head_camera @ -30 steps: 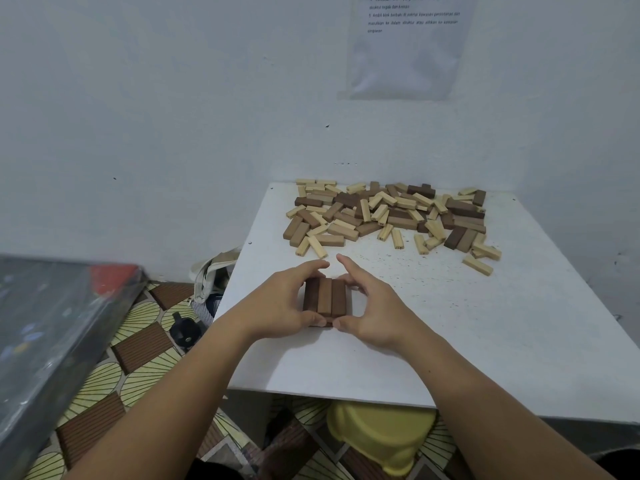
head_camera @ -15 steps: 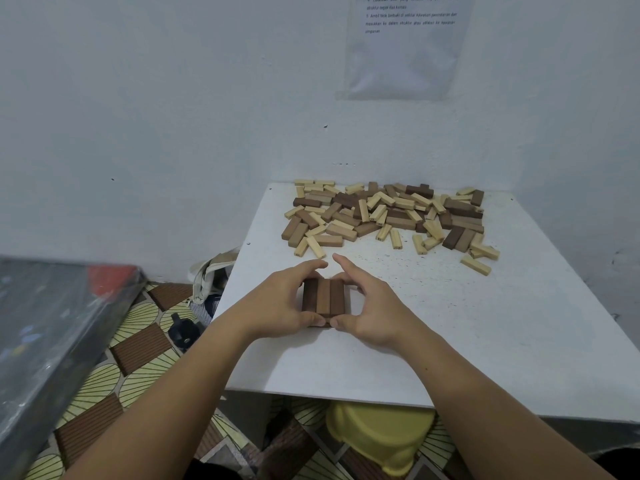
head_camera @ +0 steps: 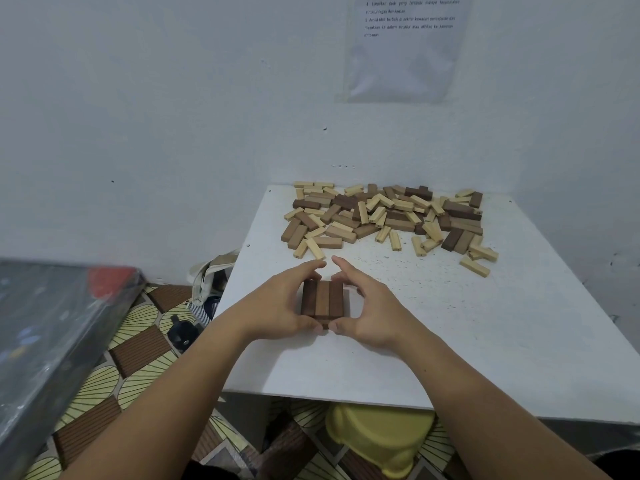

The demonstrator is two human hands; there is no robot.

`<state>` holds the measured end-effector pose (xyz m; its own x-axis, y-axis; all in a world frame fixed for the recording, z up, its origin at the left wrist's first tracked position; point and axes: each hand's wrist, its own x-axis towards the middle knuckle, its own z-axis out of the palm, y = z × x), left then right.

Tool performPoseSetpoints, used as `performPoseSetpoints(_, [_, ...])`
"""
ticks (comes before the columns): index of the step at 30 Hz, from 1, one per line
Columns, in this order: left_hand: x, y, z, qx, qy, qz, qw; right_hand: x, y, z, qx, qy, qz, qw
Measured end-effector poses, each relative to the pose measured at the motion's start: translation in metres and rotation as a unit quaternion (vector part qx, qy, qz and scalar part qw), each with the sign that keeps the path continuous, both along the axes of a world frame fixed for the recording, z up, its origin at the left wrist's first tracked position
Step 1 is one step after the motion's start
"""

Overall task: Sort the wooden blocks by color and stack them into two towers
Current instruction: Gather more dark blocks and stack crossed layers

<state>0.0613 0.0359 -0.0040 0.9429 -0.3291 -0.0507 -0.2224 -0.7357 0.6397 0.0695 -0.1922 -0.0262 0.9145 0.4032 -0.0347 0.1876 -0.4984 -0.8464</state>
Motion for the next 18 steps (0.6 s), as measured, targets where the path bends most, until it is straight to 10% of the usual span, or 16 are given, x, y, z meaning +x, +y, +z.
performPoseSetpoints(18, [-0.0012,0.0035,0.0008,0.015,0.011,0.004,1.0,0.0003,0.0017,0.0017,0.0,0.013,0.003,1.0])
